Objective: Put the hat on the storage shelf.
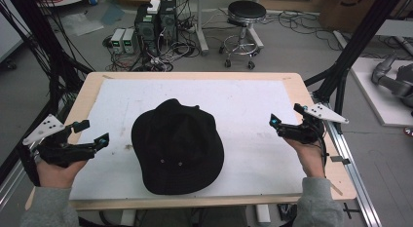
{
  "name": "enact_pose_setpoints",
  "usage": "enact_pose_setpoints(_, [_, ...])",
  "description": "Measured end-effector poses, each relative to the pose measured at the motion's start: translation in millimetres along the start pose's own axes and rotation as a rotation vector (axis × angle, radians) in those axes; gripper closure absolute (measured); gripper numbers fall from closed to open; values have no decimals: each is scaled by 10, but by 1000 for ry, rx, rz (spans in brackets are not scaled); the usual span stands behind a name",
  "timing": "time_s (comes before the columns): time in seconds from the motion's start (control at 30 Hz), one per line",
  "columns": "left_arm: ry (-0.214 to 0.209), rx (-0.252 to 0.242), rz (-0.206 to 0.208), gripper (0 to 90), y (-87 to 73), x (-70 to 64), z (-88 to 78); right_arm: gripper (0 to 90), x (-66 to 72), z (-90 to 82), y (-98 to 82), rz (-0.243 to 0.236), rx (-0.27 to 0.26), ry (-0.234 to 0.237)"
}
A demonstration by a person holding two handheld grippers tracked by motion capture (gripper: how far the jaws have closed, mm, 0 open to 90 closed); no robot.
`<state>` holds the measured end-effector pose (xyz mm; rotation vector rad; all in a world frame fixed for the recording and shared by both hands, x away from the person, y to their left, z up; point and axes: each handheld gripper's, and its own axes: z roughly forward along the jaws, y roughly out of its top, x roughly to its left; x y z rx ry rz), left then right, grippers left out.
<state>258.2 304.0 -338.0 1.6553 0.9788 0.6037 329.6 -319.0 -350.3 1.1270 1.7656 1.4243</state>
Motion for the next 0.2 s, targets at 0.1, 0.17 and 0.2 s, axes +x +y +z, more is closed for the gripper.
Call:
enact_pose_setpoints(0.1, [1,-2,-1,124,4,-8,14,12,-17,-24,-62,3,-9,-12])
enact_pose_setpoints(0.17, [-1,-2,1,123,13,-18,24,12,-38,-30,-70,-4,0,10])
enact_pose_setpoints(0.2, [-3,-4,4,124,21,-24,28,12,-42,-39,-69,-1,-7,-2])
